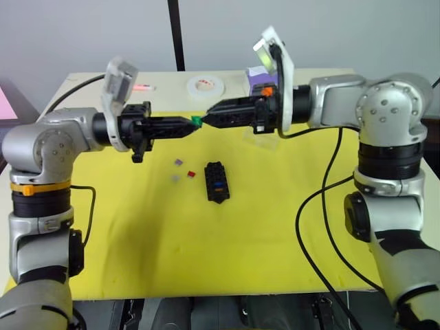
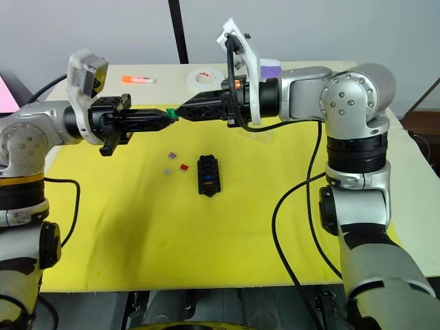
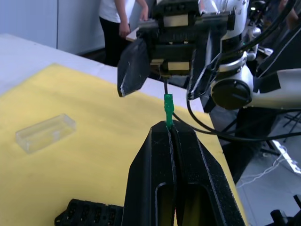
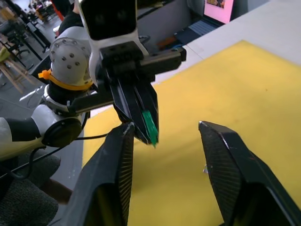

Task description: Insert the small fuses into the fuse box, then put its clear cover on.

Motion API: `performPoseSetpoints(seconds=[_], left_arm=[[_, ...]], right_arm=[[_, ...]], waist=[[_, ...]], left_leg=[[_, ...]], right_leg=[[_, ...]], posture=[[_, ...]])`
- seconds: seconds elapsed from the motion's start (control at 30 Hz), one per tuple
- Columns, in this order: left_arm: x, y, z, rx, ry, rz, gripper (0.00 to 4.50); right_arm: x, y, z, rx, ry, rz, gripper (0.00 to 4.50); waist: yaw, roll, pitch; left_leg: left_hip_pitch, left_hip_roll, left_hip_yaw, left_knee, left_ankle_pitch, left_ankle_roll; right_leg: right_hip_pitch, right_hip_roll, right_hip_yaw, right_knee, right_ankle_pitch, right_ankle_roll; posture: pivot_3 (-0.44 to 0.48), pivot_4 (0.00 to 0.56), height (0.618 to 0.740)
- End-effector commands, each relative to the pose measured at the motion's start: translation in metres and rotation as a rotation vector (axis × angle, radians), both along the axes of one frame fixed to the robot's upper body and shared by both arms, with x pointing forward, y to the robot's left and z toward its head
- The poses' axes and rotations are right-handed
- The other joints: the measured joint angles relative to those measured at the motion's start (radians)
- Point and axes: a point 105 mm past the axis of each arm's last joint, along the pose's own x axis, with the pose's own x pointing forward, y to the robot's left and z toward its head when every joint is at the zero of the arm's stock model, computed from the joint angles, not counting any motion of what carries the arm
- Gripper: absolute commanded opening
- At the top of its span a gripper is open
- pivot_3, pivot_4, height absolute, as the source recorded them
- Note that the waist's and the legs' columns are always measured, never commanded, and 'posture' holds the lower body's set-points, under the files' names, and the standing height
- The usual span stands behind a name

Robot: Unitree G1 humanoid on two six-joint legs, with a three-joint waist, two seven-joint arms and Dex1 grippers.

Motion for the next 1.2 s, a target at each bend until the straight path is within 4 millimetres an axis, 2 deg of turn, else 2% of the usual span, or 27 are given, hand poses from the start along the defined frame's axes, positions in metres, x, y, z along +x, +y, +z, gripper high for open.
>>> performPoseSetpoints(seconds=[0.03,0.77,0.87,1.03,1.2], left_arm=[[-0.0051,-0.0029,0.0123,-0.013,-0.060,-0.021,0.00],[0.0008,-0.0001,0.0106,0.001,-0.071,-0.012,0.00],[0.0010,-0.0003,0.0099,0.005,-0.073,-0.012,0.00],[0.0007,-0.0012,0.0080,0.011,-0.074,-0.016,0.00],[0.0005,-0.0009,0.0062,0.016,-0.073,-0.017,0.00]], right_arm=[[-0.0056,0.0005,0.0122,0.030,-0.036,0.015,2.26],[-0.0117,0.0003,0.0056,0.039,-0.015,0.029,2.26],[-0.0121,0.0019,0.0050,0.041,-0.016,0.030,1.71],[-0.0121,0.0024,0.0053,0.045,-0.018,0.026,0.04],[-0.0142,0.0036,0.0037,0.043,-0.011,0.034,0.04]], waist=[[0.001,0.000,0.000],[0.001,0.000,0.000],[0.001,0.000,0.000],[0.001,0.000,0.000],[0.001,0.000,0.000]], left_leg=[[0.000,0.000,0.000,0.000,0.000,0.000],[0.000,0.000,0.000,0.000,0.000,0.000],[0.000,0.000,0.000,0.000,0.000,0.000],[0.000,0.000,0.000,0.000,0.000,0.000],[0.000,0.000,0.000,0.000,0.000,0.000]], right_leg=[[0.000,0.000,0.000,0.000,0.000,0.000],[0.000,0.000,0.000,0.000,0.000,0.000],[0.000,0.000,0.000,0.000,0.000,0.000],[0.000,0.000,0.000,0.000,0.000,0.000],[0.000,0.000,0.000,0.000,0.000,0.000]], posture=[[0.000,0.150,0.740],[0.000,0.150,0.740],[0.000,0.150,0.740],[0.000,0.150,0.740],[0.000,0.150,0.740]])
